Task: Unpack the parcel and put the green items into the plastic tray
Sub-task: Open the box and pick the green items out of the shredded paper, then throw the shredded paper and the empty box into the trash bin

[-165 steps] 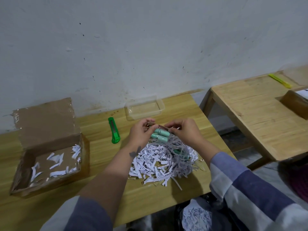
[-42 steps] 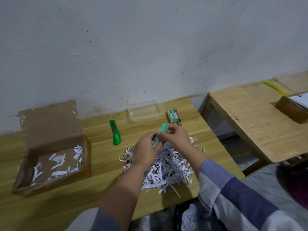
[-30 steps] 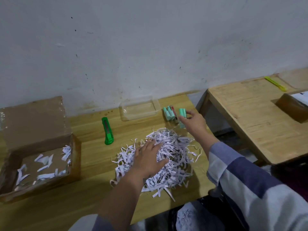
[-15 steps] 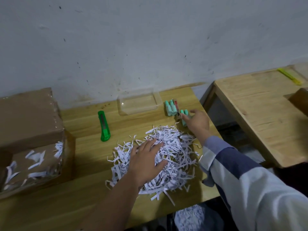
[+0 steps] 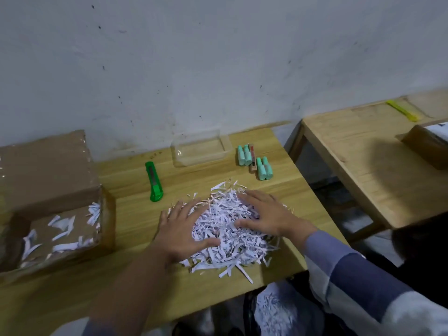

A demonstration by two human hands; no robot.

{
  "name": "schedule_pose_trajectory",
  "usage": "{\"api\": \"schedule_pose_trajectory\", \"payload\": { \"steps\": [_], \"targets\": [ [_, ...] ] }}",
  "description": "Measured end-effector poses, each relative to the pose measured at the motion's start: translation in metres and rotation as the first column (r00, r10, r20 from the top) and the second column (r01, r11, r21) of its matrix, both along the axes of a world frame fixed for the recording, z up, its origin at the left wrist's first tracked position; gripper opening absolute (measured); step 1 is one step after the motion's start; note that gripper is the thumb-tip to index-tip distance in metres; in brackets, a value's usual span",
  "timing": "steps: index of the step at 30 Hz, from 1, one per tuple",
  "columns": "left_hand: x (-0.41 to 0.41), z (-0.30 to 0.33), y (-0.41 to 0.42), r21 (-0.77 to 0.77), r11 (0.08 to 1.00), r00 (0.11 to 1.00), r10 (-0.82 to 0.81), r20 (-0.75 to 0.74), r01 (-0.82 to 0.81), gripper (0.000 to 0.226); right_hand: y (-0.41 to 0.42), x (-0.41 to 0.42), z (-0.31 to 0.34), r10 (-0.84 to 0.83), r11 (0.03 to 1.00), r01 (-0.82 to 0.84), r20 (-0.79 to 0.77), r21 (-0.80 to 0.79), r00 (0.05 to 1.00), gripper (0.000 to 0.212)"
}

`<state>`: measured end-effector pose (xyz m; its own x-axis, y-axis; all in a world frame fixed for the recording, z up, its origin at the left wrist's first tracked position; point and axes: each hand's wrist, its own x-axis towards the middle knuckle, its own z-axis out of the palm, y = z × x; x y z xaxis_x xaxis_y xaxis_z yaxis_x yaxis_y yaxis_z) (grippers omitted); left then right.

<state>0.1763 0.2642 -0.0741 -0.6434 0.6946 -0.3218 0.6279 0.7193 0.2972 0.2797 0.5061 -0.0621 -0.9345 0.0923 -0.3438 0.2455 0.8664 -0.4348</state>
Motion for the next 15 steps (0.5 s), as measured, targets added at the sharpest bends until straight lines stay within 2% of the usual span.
{"api": "schedule_pose_trajectory", "payload": {
  "steps": [4, 8, 12, 15],
  "targets": [
    [0.008, -0.009, -0.017, -0.064, 0.993, 0.995, -0.097, 0.002, 0.097, 0.131, -0.012, 0.018, -0.008, 0.064, 0.998, -0.066, 0.090, 0.024, 0.994, 0.114],
    [0.007, -0.018, -0.001, -0.028, 0.991, 0.990, -0.133, -0.036, 0.132, 0.143, -0.023, 0.017, -0.027, 0.085, 0.991, -0.085, 0.007, 0.107, 0.996, 0.125],
    [-0.015, -0.023, 0.028, 0.041, 0.978, 0.977, -0.199, -0.071, 0.202, 0.141, -0.021, 0.008, -0.041, 0.077, 0.980, -0.068, -0.040, 0.186, 0.996, 0.121],
    [-0.027, -0.029, 0.049, 0.097, 0.959, 0.962, -0.257, -0.091, 0.266, 0.124, -0.016, 0.004, -0.044, 0.033, 0.989, -0.004, -0.193, 0.148, 0.981, 0.090]
  ]
}}
